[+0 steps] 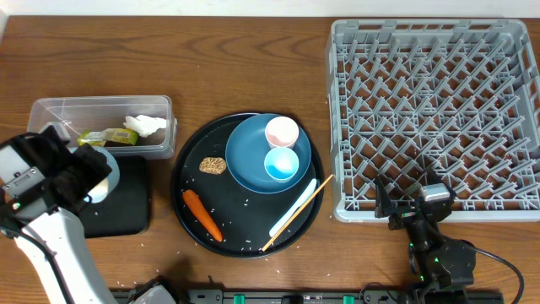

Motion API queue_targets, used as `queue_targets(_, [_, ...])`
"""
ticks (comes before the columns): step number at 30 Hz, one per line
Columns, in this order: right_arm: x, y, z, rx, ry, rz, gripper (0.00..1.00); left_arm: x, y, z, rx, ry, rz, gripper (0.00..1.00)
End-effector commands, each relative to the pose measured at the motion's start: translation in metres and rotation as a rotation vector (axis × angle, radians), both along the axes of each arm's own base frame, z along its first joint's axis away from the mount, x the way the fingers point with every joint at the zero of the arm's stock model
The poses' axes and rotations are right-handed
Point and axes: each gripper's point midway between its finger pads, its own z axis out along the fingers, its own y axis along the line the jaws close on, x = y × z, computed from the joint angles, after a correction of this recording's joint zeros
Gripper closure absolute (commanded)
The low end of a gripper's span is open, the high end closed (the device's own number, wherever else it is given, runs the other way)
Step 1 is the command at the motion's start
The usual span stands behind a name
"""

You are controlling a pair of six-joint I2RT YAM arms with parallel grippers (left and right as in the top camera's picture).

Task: Sort waste into correct bins and load items into the dishwasher rack
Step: 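Carry the rice bowl left and tip the rice onto the black tray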

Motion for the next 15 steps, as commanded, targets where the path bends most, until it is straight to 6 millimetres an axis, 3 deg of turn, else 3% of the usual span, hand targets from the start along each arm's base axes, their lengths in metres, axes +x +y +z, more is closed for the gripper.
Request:
queue_targets(1, [0.000,0.002,-0.001,-0.007,0.000,0.011,0.01,0.008,-0.006,-0.004,-0.104,-0.077,-0.058,0.94])
queue_targets(9, [0.000,0.002,-0.001,-0.007,0.000,0.011,0.01,0.006,0.020,0.002,-0.250,-0.251,-0.035,0.94])
queue_targets(15, [0.000,0.002,-0.001,-0.007,0.000,0.011,0.01,-0.010,0.035,0.008,-0.334,-0.414,-0.022,0.94])
